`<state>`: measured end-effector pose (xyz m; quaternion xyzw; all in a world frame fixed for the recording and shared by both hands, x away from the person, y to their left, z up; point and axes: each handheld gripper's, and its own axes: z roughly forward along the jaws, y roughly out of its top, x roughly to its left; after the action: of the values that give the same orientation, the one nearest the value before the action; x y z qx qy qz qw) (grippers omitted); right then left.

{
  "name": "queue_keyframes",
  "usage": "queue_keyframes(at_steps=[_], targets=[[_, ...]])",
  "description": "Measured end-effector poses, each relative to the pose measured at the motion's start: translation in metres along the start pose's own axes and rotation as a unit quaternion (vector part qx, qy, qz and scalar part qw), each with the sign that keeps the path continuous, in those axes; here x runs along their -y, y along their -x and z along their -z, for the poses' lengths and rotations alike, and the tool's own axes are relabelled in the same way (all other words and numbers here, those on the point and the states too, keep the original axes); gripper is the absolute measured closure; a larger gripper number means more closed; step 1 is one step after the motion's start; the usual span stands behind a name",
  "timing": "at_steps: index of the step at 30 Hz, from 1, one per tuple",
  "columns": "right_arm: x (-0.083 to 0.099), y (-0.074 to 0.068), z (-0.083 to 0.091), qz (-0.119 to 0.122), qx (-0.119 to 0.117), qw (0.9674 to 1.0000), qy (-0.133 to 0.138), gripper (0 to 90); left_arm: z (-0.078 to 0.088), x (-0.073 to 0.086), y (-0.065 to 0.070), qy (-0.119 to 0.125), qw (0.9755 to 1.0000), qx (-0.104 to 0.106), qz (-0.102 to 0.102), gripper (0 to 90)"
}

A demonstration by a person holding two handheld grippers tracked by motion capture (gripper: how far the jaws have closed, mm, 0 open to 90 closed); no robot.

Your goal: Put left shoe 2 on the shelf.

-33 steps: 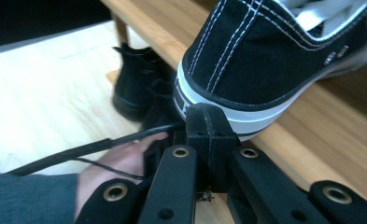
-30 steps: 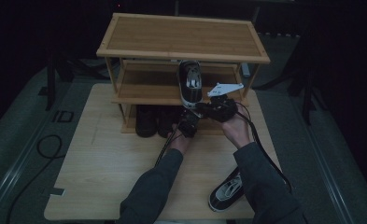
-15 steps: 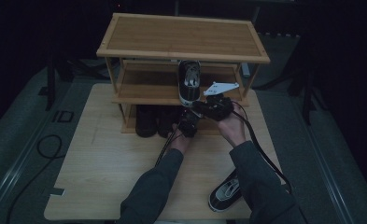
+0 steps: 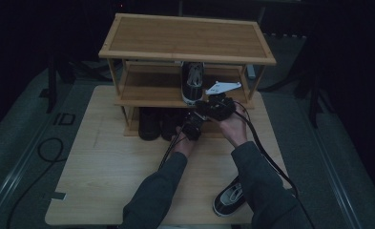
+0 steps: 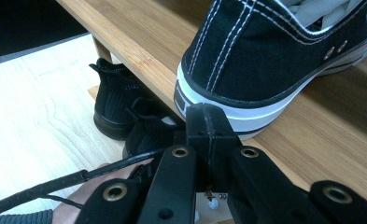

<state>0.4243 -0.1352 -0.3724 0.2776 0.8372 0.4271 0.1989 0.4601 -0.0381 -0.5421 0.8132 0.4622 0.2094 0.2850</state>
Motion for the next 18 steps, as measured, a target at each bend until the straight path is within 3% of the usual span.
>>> queue_keyframes(at_steps=[10, 18], targets=[[0.000, -0.001, 0.015, 0.003, -0.011, 0.9999, 0.008, 81.0, 0.000, 0.002, -0.003, 0.007, 0.9999, 0.006, 0.005, 90.0], [0.009, -0.002, 0.031, 0.015, -0.006, 0.9996, -0.023, 74.2, 0.001, 0.003, -0.005, 0.004, 1.0000, 0.003, -0.002, 90.0]])
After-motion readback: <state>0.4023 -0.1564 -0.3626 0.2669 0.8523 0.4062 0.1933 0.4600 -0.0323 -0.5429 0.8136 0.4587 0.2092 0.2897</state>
